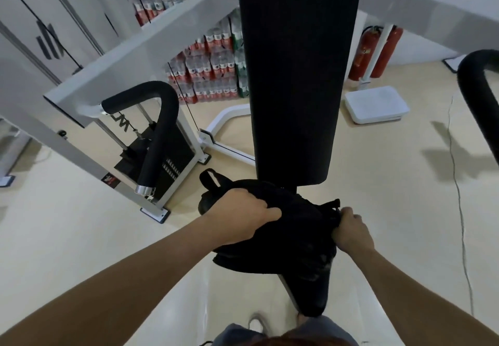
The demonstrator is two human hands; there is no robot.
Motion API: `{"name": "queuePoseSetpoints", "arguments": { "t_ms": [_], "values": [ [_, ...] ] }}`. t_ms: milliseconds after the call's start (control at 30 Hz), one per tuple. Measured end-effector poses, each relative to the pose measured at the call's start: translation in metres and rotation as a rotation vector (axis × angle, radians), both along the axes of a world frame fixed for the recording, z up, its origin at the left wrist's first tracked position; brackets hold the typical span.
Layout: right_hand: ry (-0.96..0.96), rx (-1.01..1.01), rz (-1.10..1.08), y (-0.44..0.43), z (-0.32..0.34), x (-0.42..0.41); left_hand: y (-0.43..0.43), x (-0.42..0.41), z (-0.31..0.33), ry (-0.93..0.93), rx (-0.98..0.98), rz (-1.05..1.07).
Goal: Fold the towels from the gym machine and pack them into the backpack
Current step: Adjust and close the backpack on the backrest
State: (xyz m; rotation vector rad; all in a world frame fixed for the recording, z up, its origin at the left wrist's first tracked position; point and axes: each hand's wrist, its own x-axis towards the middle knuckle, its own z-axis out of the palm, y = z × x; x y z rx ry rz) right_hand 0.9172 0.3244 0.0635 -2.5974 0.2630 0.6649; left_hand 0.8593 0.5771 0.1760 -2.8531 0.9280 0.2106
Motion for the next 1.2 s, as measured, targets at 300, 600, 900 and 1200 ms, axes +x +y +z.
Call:
{"name": "queuePoseSetpoints", "arguments": {
  "t_ms": [300,600,900,1200],
  "values": [
    [-0.17,0.369,0.455,0.025,0.059,0.031,-0.004,0.017,-0.015,-0.26,-0.252,0.201],
    [-0.129,0.491,0.193,0.001,0.056,0.049,0.022,0.073,-0.044,0.176,-0.377,0.802],
    [-0.219,0.196,0.578,-0.015,0.098,0.09,-0.035,0.112,0.017,0.256,-0.47,0.596],
    [-0.344,0.27,0.427,0.016,0.079,0.189,-0.017,0.185,0.0,0.162,-0.659,0.792]
  ]
}}
